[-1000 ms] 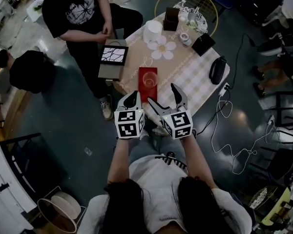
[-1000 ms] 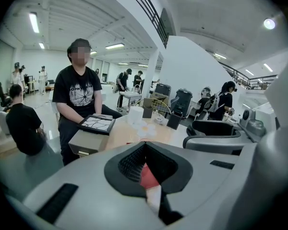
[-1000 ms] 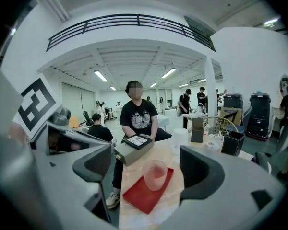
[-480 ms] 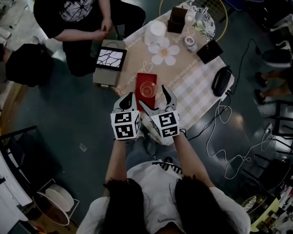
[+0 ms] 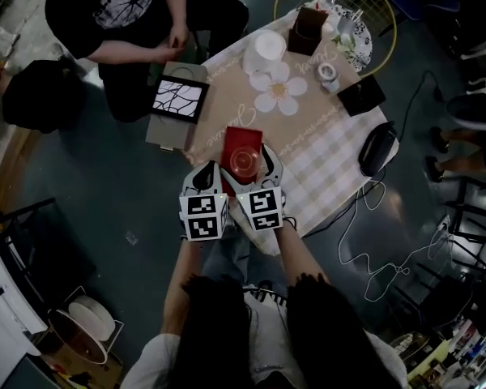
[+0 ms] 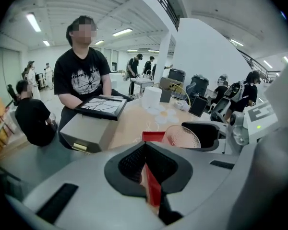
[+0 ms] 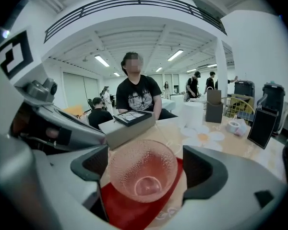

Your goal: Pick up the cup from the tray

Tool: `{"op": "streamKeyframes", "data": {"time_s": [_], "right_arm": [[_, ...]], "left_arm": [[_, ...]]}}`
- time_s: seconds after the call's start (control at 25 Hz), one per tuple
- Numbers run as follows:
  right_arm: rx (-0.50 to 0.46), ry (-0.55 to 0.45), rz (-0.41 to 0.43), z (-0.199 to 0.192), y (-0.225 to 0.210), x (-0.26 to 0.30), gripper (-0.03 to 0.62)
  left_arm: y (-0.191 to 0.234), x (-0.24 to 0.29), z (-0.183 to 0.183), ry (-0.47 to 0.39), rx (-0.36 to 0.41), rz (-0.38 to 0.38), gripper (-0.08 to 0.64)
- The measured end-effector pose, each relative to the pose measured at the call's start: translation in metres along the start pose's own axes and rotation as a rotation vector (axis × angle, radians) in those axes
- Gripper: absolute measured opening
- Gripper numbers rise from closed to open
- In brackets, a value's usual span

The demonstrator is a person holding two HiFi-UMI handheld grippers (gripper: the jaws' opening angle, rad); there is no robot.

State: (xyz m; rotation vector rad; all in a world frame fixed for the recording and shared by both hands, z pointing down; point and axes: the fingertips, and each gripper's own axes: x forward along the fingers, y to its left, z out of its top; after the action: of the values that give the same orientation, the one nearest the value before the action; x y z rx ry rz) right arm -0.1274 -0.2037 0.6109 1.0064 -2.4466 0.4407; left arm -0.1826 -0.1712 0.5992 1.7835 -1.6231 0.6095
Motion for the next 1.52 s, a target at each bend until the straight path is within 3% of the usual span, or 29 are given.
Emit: {"op": "streamKeyframes", "data": {"time_s": [0.2, 0.4, 0.48, 0.88, 1.52], "right_arm": [[-0.003, -0.015, -0.045, -0.007, -0.005, 0.008, 0.469], [0.01, -0.006, -0.021, -0.01, -0.004, 0.014, 0.461], [-0.007, 0.004, -0.021, -0.012, -0.003, 0.014, 0.413], [-0.029, -0.014, -0.025, 0.002, -0.005, 0.001, 0.411], [0.065, -0.038, -0.194, -0.003, -0.086, -0.06, 0.411]], "left_arm": [[0.003, 0.01, -0.007, 0.0, -0.035, -0.013, 0.005], [0.006, 0.015, -0.002, -0.018, -0.038, -0.014, 0.005], [0.004, 0.014, -0.003, -0.017, -0.032, -0.017, 0.005], [-0.004, 0.007, 0.008, -0.05, -0.037, -0.038, 0.005], [-0.077, 0.018, 0.017, -0.06, -0.007, -0.147, 0.005]]}}
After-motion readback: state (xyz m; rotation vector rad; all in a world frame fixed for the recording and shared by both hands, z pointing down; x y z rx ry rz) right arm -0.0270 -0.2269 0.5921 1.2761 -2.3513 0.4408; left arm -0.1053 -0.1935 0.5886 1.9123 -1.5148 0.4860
